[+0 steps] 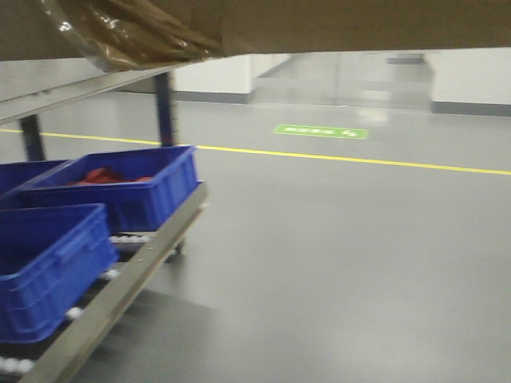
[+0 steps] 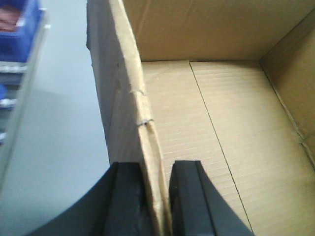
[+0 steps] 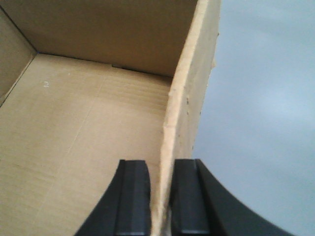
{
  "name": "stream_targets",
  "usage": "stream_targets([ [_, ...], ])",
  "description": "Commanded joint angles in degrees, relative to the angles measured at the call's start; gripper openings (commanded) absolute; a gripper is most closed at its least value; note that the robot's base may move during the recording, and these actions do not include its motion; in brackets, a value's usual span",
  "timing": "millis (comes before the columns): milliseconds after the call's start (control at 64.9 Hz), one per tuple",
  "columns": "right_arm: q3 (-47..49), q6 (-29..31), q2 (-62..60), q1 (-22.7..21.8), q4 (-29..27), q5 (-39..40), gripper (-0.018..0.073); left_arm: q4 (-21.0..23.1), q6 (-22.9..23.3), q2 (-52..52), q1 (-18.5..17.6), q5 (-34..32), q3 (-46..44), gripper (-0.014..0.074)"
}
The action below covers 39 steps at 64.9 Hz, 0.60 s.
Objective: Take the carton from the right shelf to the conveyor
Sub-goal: 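Hold the carton with both grippers while driving to the red conveyor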
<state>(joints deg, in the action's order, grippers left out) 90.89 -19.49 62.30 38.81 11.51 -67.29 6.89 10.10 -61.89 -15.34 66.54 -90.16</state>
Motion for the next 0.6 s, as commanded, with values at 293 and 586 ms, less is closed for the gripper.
stream_targets([
  [293,0.3,1.0,-1.5,-0.4,2.4,1.0,-0.007,-3.2,-0.5,0.6,0.1,-2.1,-0.3,-0.0015],
  [586,0.3,1.0,-1.5,-0.4,2.4,1.0,-0.007,-3.2,-0.5,0.6,0.1,-2.1,-0.3,-0.0015],
])
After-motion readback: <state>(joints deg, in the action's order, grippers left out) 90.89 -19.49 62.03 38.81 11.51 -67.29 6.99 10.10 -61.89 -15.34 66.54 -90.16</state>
